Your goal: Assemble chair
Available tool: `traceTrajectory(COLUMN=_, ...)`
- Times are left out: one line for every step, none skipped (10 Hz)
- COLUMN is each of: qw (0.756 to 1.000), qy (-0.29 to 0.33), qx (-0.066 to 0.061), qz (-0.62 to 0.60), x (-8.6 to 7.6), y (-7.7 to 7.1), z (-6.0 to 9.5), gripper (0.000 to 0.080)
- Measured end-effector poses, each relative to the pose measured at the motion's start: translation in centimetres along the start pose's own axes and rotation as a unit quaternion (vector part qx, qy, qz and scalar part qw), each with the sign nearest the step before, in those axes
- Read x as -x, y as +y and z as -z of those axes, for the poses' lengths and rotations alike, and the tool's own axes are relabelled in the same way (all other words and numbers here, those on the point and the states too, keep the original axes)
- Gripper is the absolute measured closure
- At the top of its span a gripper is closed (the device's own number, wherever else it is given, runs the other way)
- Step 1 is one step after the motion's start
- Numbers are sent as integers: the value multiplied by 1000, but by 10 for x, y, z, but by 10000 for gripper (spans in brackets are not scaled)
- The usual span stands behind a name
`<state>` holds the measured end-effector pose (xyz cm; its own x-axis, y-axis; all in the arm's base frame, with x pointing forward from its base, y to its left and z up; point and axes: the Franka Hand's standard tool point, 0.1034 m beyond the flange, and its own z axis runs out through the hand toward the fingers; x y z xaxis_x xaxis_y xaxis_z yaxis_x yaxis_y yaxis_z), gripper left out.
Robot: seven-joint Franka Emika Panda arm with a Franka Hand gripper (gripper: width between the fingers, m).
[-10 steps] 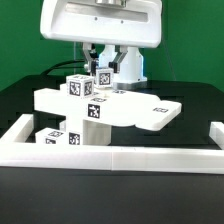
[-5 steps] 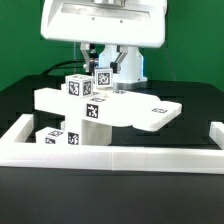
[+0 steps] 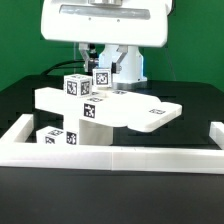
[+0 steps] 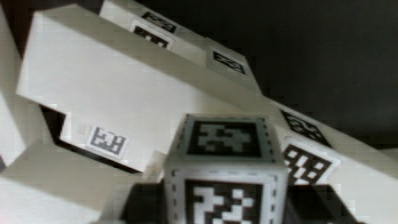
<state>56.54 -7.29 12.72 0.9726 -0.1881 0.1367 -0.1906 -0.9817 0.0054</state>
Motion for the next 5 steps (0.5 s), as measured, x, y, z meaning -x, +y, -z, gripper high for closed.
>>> traceTrajectory(qw=1000, qy=0, qx=0, qz=-28, x=0, y=0, z=0, gripper=512)
traceTrajectory(qw=998, qy=0, qx=0, qz=-59, x=0, y=0, z=0, gripper=512)
traceTrajectory(qw=997, qy=0, qx=-1, qz=-77, x=0, y=-1, z=0, gripper=512)
traceTrajectory(qw=994, qy=0, qx=-1, qz=-111, x=0, y=-1, z=0, gripper=512)
traceTrajectory(qw=990, qy=0, qx=-2, qz=-139, x=0, y=-1, z=0, gripper=512)
